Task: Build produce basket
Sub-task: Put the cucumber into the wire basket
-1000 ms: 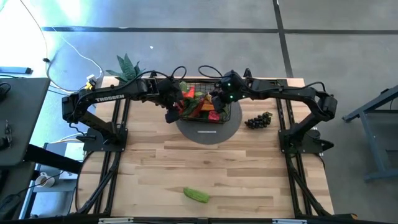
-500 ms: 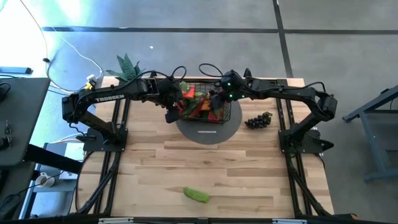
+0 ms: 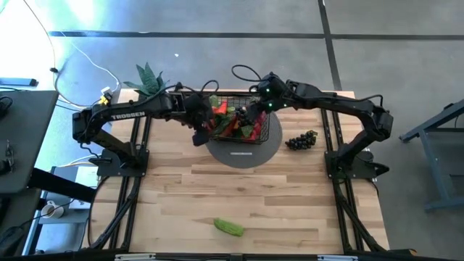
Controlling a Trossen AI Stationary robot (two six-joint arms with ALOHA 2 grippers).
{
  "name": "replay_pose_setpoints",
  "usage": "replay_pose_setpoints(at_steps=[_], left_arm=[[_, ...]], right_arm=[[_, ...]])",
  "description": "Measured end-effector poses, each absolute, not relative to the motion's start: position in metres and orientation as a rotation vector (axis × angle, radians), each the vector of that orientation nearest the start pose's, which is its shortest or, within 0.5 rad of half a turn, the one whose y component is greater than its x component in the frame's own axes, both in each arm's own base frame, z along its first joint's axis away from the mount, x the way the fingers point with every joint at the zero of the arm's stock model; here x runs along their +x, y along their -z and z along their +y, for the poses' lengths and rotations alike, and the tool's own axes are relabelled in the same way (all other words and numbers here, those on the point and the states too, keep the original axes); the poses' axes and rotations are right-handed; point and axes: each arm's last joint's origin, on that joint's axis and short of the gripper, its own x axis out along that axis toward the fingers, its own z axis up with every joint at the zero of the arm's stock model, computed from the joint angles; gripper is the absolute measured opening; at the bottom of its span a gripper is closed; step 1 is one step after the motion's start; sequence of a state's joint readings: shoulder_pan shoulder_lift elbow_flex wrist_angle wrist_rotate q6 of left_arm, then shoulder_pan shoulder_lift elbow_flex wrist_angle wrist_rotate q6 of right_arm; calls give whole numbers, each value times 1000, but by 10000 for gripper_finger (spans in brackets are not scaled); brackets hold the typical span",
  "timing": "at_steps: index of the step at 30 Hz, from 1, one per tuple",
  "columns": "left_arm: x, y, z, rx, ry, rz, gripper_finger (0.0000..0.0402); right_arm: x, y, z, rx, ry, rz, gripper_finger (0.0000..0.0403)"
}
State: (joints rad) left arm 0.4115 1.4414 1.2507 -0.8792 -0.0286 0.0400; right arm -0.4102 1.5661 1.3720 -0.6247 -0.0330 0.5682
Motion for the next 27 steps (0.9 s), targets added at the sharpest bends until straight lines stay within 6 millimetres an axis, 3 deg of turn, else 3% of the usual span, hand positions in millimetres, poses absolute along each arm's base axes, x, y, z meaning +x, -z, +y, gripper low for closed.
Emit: replay_pose_setpoints(at_steps=[16, 27], left_arm=[[284, -294, 35, -115, -44, 1042, 216], [289, -296, -15, -127, 123, 1014, 219]], right_arm=[[306, -310, -122, 833, 616, 720, 220], [286, -338, -103, 766, 561, 677, 220]])
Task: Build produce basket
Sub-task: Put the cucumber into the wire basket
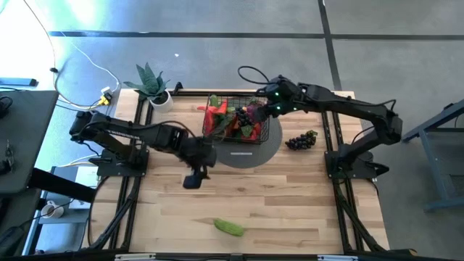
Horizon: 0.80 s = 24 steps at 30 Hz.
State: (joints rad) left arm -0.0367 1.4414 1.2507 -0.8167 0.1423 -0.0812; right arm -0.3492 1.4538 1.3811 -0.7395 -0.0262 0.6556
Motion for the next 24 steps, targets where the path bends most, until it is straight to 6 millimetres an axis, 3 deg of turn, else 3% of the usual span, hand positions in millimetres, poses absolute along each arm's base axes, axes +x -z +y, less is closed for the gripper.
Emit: replay_pose_setpoints(at_steps=[8, 13, 24], left_arm=[[290, -297, -38, -134, 97, 992, 258], [303, -297, -52, -121, 143, 901, 282], [331, -270, -80, -79, 222, 872, 283]], right_arm=[[264, -351, -77, 722, 550, 744, 220], [256, -356, -61, 695, 525, 773, 220], [255, -352, -46, 637, 537, 820, 220]])
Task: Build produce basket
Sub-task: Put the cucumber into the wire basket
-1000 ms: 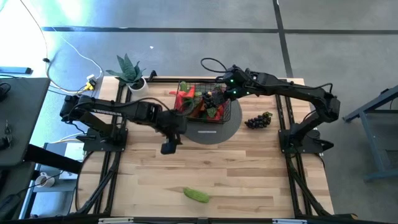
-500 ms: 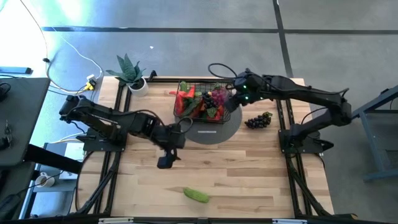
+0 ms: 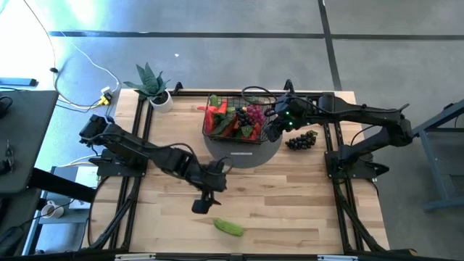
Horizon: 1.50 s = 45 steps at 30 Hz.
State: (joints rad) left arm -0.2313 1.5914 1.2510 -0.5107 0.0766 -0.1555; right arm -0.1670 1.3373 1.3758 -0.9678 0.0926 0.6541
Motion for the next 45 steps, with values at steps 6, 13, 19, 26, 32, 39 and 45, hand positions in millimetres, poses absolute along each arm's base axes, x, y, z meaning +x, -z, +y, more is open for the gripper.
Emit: replay_pose_setpoints(at_steps=[6, 13, 19, 26, 32, 39, 45], left_arm=[[341, -245, -96, -58, 251, 927, 282], [351, -218, -120, -32, 305, 959, 282], [358, -197, -135, -87, 379, 985, 282], [364, -183, -144, -100, 401, 978, 282], [368, -166, -146, -101, 405, 1013, 282], [371, -144, -152, -98, 417, 1060, 282], [375, -133, -154, -119, 407, 1052, 282]], right_arm=[[255, -352, -45, 624, 550, 818, 220], [254, -352, -46, 607, 583, 813, 220], [254, -352, -46, 601, 593, 817, 220], [254, -351, -46, 601, 594, 820, 220], [254, -351, -46, 601, 594, 821, 220], [253, -351, -46, 597, 601, 824, 220], [252, -351, -47, 586, 621, 827, 220]])
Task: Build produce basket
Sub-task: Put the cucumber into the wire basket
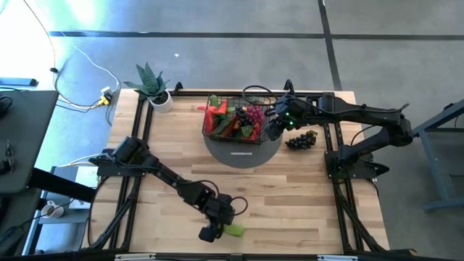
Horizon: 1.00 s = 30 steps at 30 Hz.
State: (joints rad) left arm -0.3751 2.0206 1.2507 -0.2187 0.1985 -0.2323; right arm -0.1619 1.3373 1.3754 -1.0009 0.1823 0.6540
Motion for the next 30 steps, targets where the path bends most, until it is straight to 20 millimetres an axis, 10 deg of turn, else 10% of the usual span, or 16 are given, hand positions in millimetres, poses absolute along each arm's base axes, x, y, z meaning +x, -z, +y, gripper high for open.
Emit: replay_pose_setpoints(at_steps=[10, 23, 30], left_arm=[[375, -132, -150, -38, 294, 1041, 270], [378, -133, -138, -48, 378, 1061, 121], [382, -148, -112, -89, 356, 1050, 127]], right_arm=[[252, -350, -46, 586, 623, 832, 220], [252, -350, -46, 586, 623, 832, 220], [252, -350, -46, 586, 623, 833, 220]])
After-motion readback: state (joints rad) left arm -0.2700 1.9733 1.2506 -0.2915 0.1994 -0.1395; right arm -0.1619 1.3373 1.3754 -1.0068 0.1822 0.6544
